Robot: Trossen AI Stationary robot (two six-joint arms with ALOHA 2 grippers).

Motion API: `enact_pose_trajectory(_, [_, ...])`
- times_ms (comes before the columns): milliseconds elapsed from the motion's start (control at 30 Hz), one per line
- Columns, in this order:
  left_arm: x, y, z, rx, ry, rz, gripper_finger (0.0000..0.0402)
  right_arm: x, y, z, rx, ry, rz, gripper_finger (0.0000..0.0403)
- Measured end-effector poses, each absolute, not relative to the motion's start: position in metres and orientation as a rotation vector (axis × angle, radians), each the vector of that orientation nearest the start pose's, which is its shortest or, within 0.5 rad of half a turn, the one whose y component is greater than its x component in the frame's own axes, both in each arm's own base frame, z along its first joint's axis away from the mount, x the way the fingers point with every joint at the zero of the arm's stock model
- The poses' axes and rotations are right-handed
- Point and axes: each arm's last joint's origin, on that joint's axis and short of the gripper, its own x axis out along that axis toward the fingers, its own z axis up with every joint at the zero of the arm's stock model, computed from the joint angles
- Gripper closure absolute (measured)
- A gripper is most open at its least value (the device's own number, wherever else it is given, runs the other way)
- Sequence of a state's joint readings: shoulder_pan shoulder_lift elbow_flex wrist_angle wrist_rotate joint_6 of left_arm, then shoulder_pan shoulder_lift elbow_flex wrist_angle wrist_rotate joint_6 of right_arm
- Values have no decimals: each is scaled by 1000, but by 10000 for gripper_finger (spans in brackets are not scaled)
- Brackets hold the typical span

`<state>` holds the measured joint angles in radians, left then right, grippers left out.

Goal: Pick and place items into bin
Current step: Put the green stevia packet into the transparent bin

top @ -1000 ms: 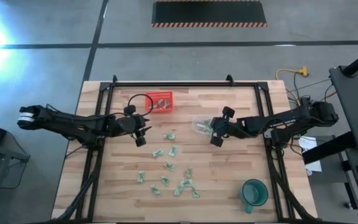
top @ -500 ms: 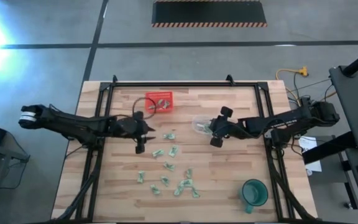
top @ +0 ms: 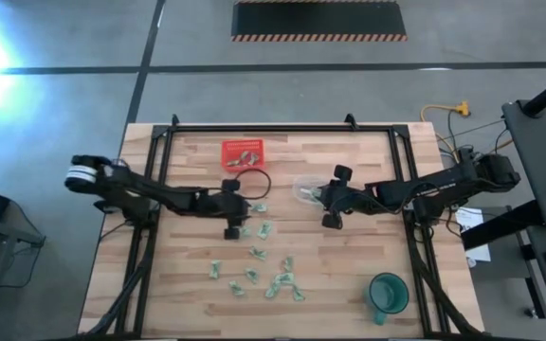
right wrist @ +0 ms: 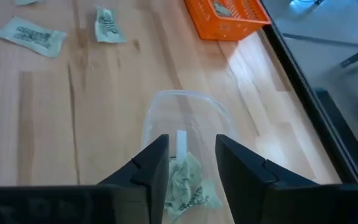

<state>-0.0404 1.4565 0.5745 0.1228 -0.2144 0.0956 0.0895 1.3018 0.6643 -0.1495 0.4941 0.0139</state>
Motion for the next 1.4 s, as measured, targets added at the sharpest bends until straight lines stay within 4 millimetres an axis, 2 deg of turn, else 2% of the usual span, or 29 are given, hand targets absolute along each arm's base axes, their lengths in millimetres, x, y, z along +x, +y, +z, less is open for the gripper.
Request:
enact_pose_trajectory(333, [283, 16, 126, 162, 861, 213, 262, 249, 9, 195, -221, 752, -380, 299])
enact_pose_trajectory(600, [287, 19, 122, 142, 872, 197, 272, 249, 9, 195, -225, 753, -378, 311])
enact_pose_trajectory(700, [286, 19, 122, 143, 871, 191, 294, 249, 9, 195, -228, 753, -377, 316])
enact_pose_trajectory(1000, [285, 19, 124, 148, 875, 180, 394, 249, 9, 195, -228, 753, -377, 331])
enact_pose_trajectory(1200, [291, 19, 130, 167, 858, 176, 392, 249, 9, 195, -235, 754, -374, 335])
enact_pose_trajectory(1400, [316, 21, 160, 260, 753, 149, 391, 249, 9, 195, -242, 756, -372, 335])
